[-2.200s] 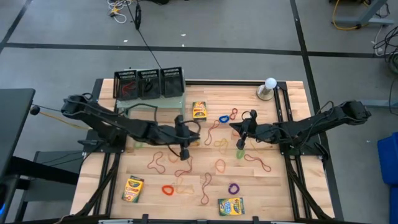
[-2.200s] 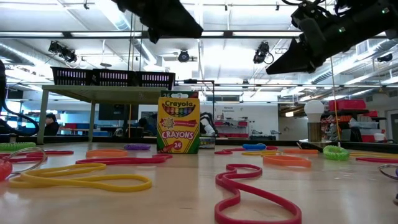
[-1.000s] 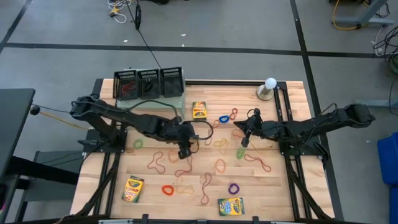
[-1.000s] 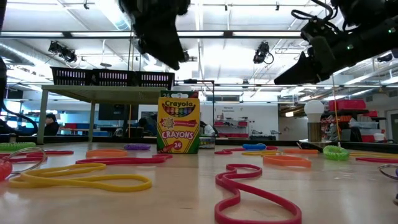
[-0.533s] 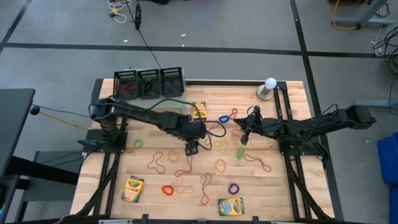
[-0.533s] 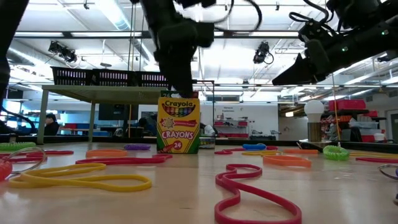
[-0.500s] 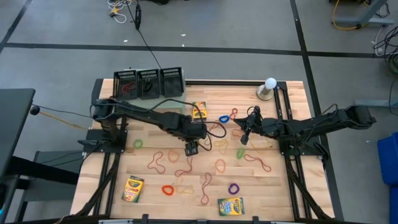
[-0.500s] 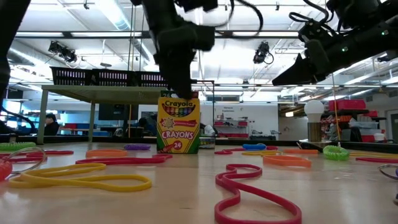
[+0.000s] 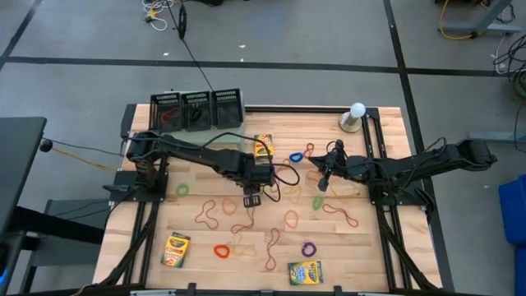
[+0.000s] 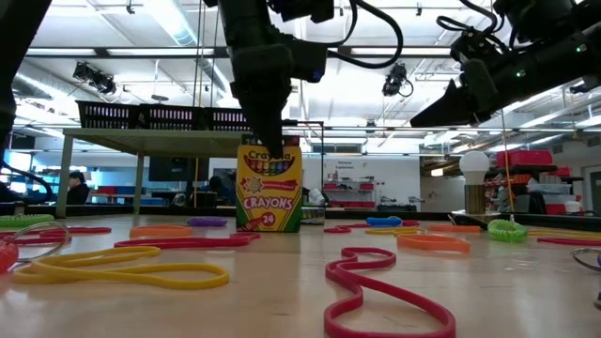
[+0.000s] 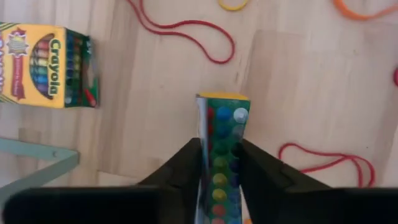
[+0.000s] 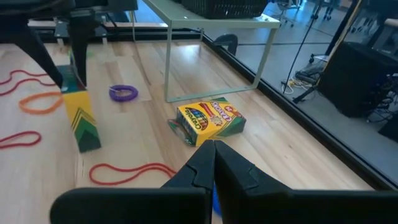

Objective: Pick & Place Office Desk Supplies
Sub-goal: Put the crayon box into the right black bin on the shelf

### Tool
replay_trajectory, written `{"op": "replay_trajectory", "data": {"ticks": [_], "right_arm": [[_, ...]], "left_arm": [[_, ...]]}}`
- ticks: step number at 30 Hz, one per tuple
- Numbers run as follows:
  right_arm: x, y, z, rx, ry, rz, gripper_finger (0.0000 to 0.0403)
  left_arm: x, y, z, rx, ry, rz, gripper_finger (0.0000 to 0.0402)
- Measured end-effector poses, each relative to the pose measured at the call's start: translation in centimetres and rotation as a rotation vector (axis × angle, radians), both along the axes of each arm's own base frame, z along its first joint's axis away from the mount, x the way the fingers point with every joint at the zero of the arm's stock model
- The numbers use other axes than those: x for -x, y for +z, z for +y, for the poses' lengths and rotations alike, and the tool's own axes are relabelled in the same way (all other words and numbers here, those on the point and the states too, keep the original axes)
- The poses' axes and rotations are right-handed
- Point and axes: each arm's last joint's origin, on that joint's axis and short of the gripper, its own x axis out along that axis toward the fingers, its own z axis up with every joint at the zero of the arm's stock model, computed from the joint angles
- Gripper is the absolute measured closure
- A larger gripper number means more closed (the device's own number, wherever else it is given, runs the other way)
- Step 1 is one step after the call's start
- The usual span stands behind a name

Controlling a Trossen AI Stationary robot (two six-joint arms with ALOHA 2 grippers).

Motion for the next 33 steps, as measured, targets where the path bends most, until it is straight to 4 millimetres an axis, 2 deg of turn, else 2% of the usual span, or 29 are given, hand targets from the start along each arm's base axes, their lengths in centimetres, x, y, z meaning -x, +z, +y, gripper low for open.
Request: {"op": "replay_trajectory", "data": {"ticks": [4, 7, 13, 18, 22, 25, 28, 33], "right_arm": [[0.0, 0.1, 0.0, 0.0, 0.0, -0.006, 0.0391], [0.0, 0.1, 0.0, 0.001, 0.001, -0.008, 0.0391], [-0.1, 0.2, 0.0, 0.003, 0.001, -0.016, 0.0391], [-0.1, 0.2, 0.0, 0.002, 0.001, -0.017, 0.0391], [-0.1, 0.2, 0.0, 0.002, 0.001, -0.016, 0.0391], [-0.1, 0.2, 0.0, 0.001, 0.005, -0.018, 0.0391], [-0.1, 0.2, 0.0, 0.001, 0.005, -0.018, 0.0391], [-0.1, 0.2, 0.0, -0.001, 0.009, -0.02, 0.0391]], "left_arm": [[0.2, 0.5, -0.1, 0.015, -0.008, 0.009, 0.0329], [0.5, 2.6, -0.1, 0.037, -0.015, -0.008, 0.0333], [1.9, 10.1, 0.0, 0.022, -0.055, -0.154, 0.0335], [4.3, 17.8, 0.7, -0.077, -0.081, -0.242, 0.0336], [6.8, 22.6, 2.7, -0.159, -0.048, -0.289, 0.0337], [8.9, 25.0, 4.9, -0.2, 0.011, -0.286, 0.0337], [10.1, 26.0, 7.5, -0.274, 0.067, -0.274, 0.0337], [11.2, 25.8, 12.2, -0.321, 0.116, -0.196, 0.0337]]}}
